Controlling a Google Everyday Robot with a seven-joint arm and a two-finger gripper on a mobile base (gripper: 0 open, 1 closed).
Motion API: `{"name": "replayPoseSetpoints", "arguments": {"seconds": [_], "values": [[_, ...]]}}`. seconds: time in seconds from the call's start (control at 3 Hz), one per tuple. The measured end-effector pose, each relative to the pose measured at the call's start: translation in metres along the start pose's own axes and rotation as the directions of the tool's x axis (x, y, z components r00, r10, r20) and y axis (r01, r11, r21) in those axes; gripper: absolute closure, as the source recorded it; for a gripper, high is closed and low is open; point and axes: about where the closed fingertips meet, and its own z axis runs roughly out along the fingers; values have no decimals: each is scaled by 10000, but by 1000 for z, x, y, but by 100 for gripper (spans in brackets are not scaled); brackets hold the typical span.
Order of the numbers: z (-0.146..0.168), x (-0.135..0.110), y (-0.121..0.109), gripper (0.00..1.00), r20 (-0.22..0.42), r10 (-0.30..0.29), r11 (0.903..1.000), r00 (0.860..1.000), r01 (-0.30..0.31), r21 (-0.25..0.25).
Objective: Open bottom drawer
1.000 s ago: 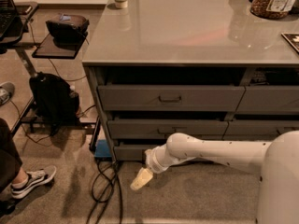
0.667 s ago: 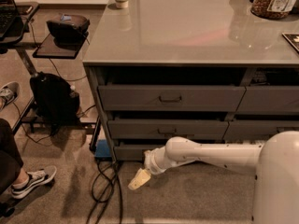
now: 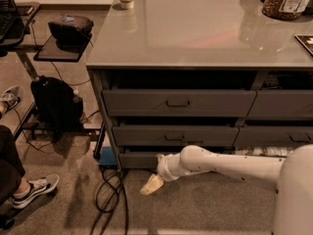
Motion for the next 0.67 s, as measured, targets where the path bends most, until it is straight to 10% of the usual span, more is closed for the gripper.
{"name": "replayPoseSetpoints", "arguments": {"seconds": [0.67], "values": [[-6, 26, -75, 0, 983, -1441, 9890, 9847, 1400, 469]]}}
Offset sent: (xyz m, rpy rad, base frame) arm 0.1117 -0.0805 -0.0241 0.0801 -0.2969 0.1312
